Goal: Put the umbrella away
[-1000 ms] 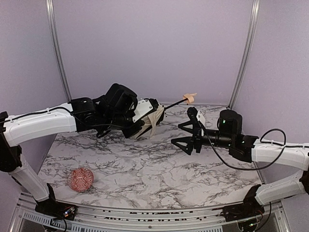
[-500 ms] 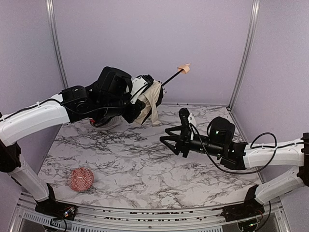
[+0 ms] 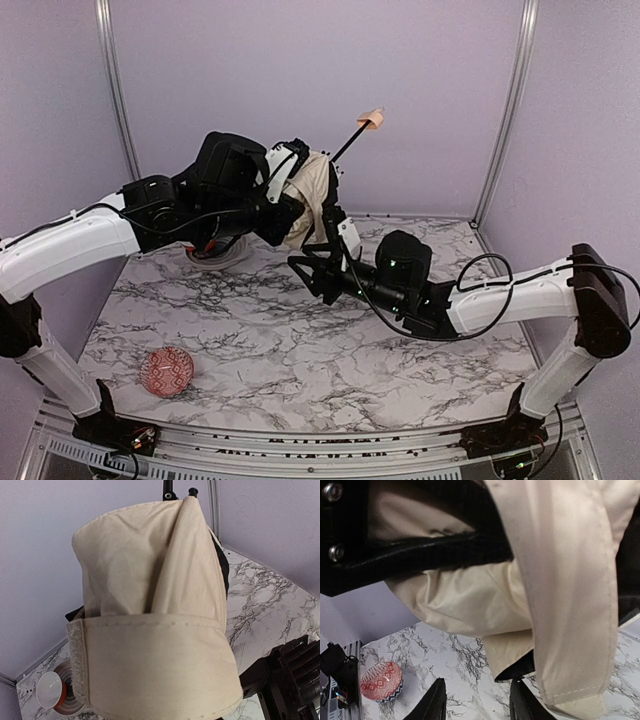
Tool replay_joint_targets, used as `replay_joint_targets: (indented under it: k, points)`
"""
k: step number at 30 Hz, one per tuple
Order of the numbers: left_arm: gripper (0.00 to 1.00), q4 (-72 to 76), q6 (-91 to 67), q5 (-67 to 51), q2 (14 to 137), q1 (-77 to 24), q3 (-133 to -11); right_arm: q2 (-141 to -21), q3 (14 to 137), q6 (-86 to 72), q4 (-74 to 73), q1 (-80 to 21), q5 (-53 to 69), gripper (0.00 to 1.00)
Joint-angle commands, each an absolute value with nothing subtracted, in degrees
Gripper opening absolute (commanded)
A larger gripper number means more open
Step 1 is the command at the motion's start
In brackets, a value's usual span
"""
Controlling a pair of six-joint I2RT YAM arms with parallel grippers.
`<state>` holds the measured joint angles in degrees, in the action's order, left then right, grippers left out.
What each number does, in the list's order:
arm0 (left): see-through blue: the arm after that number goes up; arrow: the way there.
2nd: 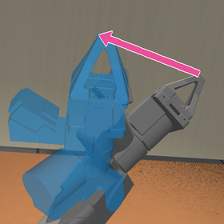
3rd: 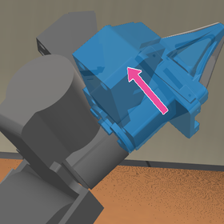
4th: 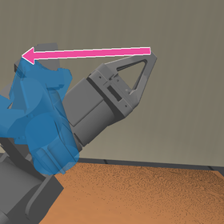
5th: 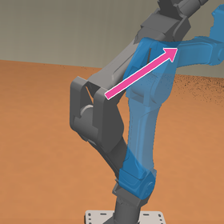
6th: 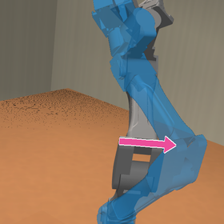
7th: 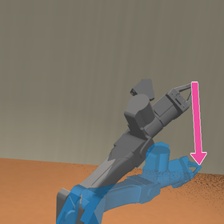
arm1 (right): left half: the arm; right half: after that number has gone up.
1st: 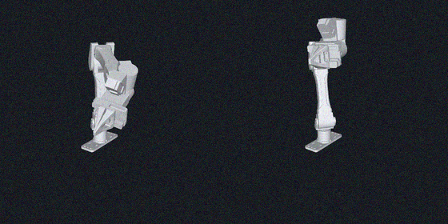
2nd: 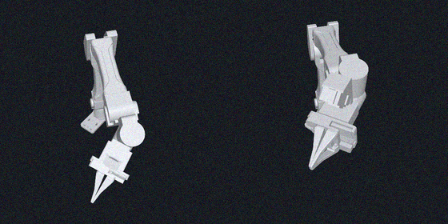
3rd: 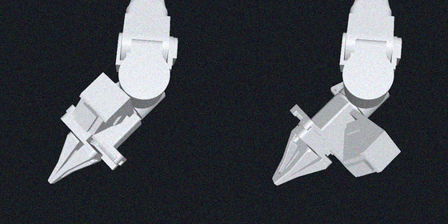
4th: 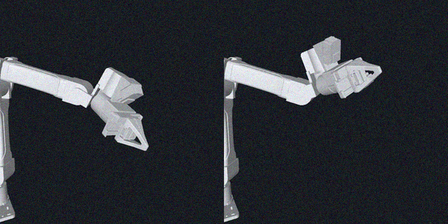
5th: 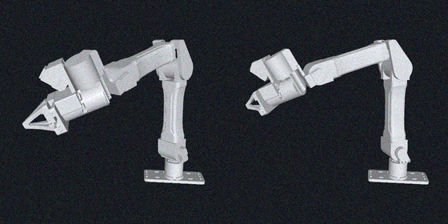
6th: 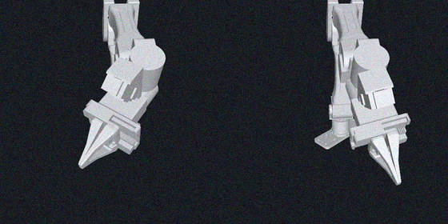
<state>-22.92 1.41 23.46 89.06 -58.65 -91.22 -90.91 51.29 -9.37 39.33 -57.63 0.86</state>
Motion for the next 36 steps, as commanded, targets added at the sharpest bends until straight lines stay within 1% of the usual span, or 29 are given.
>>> replay_joint_targets:
  k: [1,2,4,5,6,8,9,11,12,13,14,15,16,20,23,26,32,36]
  points:
    - [0.00,-17.8,0.6,23.1,85.9,-58.7,-90.9,-91.7,54.5,-7.3,40.3,-57.7,-1.5,0.35]
    - [0.00,-17.8,0.7,23.0,85.8,-58.7,-90.7,-91.6,54.5,-6.6,40.6,-57.7,-1.9,0.30]
    - [0.00,-17.8,0.9,22.6,85.5,-58.7,-90.3,-91.2,54.5,-5.6,40.7,-57.5,-2.7,0.25]
    - [0.00,-17.8,0.9,22.4,85.4,-58.6,-90.2,-91.1,54.6,-5.2,40.3,-57.4,-3.4,0.24]
    - [0.00,-17.8,1.0,22.4,85.4,-58.7,-90.2,-91.0,54.7,-5.1,39.8,-57.2,-4.3,0.25]
    - [0.00,-17.8,1.1,22.1,85.4,-58.7,-90.0,-90.7,54.8,-5.1,39.0,-56.7,-5.0,0.30]
    - [0.00,-17.8,1.2,21.9,85.4,-58.7,-90.0,-90.4,54.8,-5.1,38.8,-56.5,-5.2,0.31]
    - [0.00,-17.7,1.3,21.6,85.4,-58.7,-90.0,-90.1,54.5,-4.9,38.9,-56.2,-5.0,0.31]
    - [0.00,-17.8,1.4,21.5,85.5,-58.6,-89.9,-90.1,54.6,-4.7,38.8,-56.0,-4.8,0.29]
    - [0.00,-17.7,1.5,21.2,85.5,-58.7,-90.0,-90.1,54.9,-4.5,38.6,-55.9,-4.1,0.25]
    - [0.00,-17.8,1.6,21.0,85.6,-58.7,-90.0,-90.1,55.2,-4.1,38.4,-55.8,-3.3,0.18]
    - [0.00,-17.8,1.7,20.7,85.5,-58.7,-89.9,-89.9,55.4,-3.5,38.1,-55.7,-2.7,0.06]
    - [0.00,-17.8,1.9,20.5,85.5,-58.6,-89.5,-89.5,55.3,-3.1,38.1,-55.6,-2.4,0.00]
    - [0.00,-17.8,2.5,18.9,83.3,-58.6,-85.9,-85.7,52.5,-3.4,38.2,-52.7,-1.2,0.00]
    - [0.00,-17.9,3.8,15.3,80.7,-58.5,-82.3,-81.0,49.5,-3.2,36.3,-48.8,-0.9,0.00]
    - [0.00,-18.3,5.2,11.8,78.9,-58.4,-79.2,-76.7,47.5,-1.2,35.2,-44.6,2.7,0.00]
    - [0.00,-19.0,6.7,8.5,78.9,-58.5,-78.1,-74.4,46.9,3.7,30.0,-44.1,10.3,0.00]
    - [0.00,-19.3,7.3,7.7,78.2,-58.5,-77.5,-73.1,46.3,5.2,26.1,-42.3,6.6,0.00]
